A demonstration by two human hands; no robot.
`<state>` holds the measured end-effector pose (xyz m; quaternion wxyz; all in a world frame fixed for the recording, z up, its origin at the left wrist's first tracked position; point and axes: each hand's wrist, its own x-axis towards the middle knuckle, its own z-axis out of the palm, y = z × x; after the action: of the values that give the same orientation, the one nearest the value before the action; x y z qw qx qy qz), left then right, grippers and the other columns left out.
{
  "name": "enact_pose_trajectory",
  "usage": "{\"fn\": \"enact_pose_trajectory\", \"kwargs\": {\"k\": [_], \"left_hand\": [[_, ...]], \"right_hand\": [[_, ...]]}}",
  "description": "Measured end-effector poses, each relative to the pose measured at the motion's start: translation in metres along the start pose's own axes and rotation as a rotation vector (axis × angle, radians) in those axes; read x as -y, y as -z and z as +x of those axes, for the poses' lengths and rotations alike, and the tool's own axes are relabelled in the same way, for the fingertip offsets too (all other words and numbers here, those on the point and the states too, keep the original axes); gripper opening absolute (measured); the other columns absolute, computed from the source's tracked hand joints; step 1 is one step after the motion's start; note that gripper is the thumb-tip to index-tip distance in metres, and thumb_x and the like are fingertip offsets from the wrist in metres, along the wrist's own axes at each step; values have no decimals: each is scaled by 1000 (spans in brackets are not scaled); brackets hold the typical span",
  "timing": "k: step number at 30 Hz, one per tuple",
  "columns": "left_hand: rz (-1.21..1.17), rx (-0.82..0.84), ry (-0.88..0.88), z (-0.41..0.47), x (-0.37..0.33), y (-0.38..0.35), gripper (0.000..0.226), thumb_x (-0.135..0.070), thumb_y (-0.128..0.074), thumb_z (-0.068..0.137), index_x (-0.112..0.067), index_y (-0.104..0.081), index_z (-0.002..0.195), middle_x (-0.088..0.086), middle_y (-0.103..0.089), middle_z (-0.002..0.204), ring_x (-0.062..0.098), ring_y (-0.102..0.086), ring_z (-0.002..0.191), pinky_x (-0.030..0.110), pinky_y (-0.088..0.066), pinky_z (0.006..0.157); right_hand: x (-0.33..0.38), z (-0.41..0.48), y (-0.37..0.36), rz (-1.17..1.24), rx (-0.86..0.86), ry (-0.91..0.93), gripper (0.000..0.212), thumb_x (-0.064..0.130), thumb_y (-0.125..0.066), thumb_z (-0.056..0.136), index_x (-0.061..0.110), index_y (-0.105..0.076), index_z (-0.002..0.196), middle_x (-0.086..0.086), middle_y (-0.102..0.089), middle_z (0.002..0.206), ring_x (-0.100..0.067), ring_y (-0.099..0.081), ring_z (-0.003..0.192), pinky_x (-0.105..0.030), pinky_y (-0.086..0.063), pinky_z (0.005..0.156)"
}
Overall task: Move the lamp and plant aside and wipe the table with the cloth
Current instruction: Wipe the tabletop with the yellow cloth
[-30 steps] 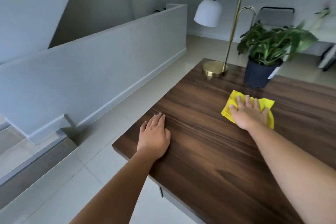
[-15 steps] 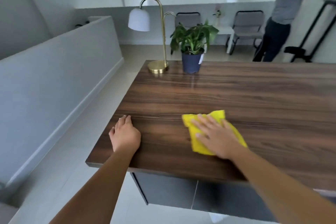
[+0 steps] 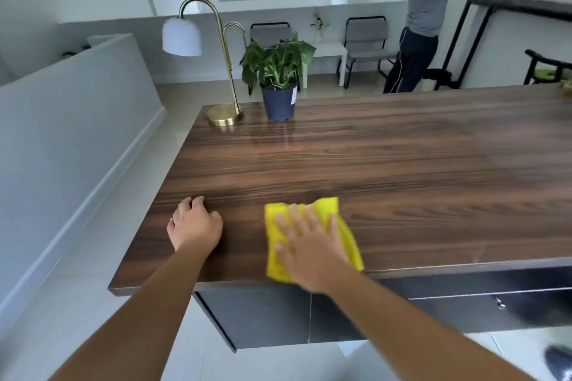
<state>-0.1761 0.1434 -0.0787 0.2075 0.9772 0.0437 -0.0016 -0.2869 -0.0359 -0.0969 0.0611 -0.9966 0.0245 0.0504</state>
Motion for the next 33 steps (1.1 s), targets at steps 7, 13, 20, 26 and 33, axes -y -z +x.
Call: {"fn": "enact_pose_trajectory", "kwargs": {"k": [7, 13, 20, 26, 33], "left_hand": [[-6, 109, -204, 0, -82, -22, 59, -29, -49, 90, -14, -34, 145, 8, -20, 159, 26, -19, 146, 42, -21, 116], [57, 180, -304, 2, -118, -53, 60, -34, -41, 94, -13, -25, 148, 7, -13, 161, 25, -12, 148, 42, -16, 119], [86, 153, -354, 15, -142, -70, 58, -36, -37, 96, -12, -25, 148, 8, -15, 160, 24, -11, 149, 42, -13, 121], [140, 148, -372, 26, -160, -77, 59, -39, -36, 97, -13, -23, 148, 7, -16, 160, 23, -10, 149, 42, -13, 120], [150, 92, -294, 61, -168, -75, 60, -45, -34, 97, -14, -27, 148, 6, -20, 159, 23, -13, 149, 44, -13, 119]], "right_hand": [[-60, -29, 8, 25, -38, 105, 76, 67, 18, 75, 47, 2, 147, 18, 5, 160, -14, 7, 149, -49, 4, 117], [-212, -79, 17, -24, -80, -292, 80, 75, 39, 53, 58, 21, 130, 29, 11, 151, -7, 5, 148, -42, -3, 118], [-300, -75, 34, 4, -27, -606, 52, 49, -17, 98, 49, 4, 145, 16, 2, 161, -14, 0, 149, -53, -8, 117], [-257, 32, 46, 21, 38, -517, 57, 52, -17, 98, 39, 3, 149, 8, 10, 161, -21, 7, 149, -60, -3, 115], [-144, 64, 30, -43, 51, 118, 66, 60, 1, 86, 41, 2, 149, 11, 6, 161, -18, 8, 149, -57, 3, 115]]}}
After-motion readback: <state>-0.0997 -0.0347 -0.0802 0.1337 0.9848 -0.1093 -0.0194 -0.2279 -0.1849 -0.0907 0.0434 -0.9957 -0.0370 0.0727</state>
